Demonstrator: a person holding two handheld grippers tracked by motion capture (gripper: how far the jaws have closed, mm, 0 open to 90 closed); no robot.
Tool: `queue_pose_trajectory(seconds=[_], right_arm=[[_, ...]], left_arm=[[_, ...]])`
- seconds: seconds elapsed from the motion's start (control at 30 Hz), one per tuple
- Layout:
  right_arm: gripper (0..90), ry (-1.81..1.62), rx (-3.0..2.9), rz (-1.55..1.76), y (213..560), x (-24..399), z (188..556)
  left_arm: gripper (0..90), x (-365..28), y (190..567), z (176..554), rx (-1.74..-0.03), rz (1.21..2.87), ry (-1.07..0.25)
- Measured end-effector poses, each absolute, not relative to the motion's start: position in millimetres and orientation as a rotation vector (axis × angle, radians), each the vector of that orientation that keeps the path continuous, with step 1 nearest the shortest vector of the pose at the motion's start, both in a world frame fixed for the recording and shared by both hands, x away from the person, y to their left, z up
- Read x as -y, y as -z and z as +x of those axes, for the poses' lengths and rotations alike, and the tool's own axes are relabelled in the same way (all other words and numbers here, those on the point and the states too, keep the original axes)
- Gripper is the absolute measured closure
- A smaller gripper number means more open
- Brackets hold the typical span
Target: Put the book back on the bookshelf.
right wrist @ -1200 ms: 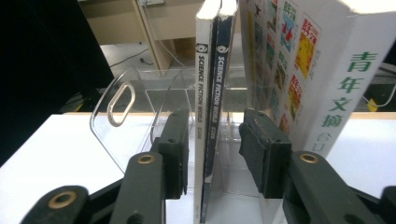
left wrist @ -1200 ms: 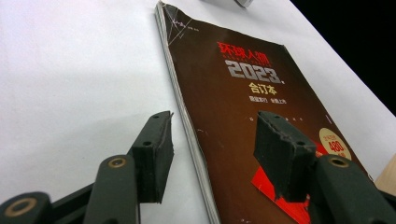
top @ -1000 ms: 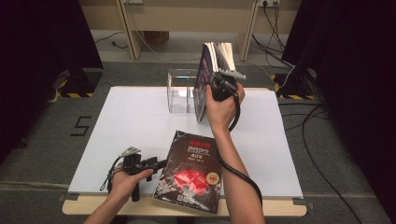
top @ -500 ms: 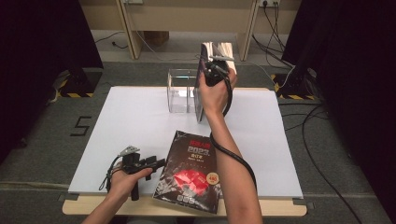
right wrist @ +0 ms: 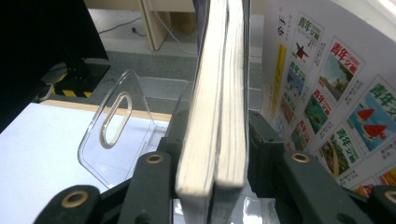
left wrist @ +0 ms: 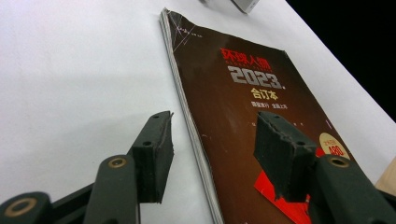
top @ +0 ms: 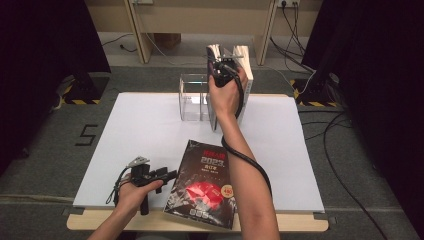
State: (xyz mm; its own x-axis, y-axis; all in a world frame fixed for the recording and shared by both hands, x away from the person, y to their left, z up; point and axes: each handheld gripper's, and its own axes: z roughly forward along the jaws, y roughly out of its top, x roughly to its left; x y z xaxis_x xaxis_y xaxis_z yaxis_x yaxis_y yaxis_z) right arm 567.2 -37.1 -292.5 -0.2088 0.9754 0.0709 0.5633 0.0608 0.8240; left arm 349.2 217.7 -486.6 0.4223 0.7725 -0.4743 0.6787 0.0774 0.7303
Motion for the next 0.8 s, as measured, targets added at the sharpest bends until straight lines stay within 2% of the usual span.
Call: queue_pose_trajectory(seconds=[0.17, 0.23, 0.8], right_arm=[[69.3, -1.012, -1.843, 1.534, 291.8, 36.6, 570.8], [75.2, -0.989, -1.856, 1.546, 290.0, 37.0, 572.5], [76.3, -1.002, -1.713, 1.553, 294.9, 42.4, 563.0]], left_arm=[[46.2, -218.2, 486.5, 349.2, -1.299, 1.64, -0.116], [46.2, -217.9, 486.9, 349.0, -1.296, 1.64, -0.116], [46.1, -217.9, 489.5, 349.1, -1.301, 1.645, -0.109]])
